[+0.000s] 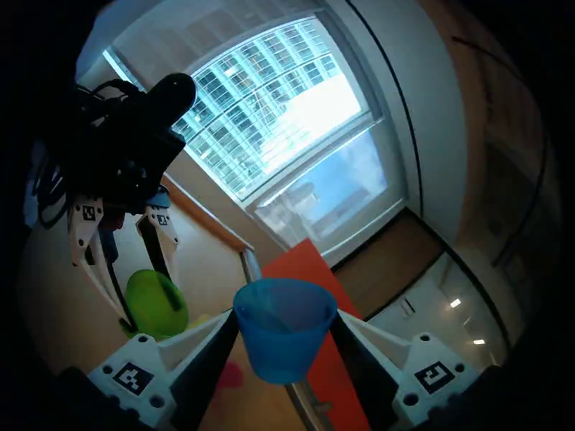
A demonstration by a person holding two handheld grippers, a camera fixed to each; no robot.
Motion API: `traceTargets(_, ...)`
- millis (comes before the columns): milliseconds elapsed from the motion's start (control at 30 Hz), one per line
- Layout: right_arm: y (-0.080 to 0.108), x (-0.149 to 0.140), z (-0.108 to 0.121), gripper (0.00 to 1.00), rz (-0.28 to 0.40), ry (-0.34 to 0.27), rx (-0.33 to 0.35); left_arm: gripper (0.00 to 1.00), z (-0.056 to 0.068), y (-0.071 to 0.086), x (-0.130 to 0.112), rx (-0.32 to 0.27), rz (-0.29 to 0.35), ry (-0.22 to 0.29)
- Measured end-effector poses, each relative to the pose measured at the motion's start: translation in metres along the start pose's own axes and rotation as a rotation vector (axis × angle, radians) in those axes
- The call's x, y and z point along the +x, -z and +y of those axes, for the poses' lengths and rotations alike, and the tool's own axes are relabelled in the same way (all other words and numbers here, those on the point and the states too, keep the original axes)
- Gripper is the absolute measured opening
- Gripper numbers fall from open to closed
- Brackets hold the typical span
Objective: Pour water
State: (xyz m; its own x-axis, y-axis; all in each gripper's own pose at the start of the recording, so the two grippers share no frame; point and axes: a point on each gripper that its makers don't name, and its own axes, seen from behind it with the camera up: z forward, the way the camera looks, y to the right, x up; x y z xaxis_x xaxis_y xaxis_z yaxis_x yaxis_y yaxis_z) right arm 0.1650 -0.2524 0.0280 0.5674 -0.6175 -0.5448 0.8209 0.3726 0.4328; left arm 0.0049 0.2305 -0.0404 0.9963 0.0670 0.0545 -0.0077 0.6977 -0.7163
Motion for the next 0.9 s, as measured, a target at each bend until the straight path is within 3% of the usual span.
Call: traceTargets(900,-0.013,0.009,0.014,0.90,-0.004,0.180,-0.028,0.87,0.001,-0.005,0.003,-0.009,0.007,0.010)
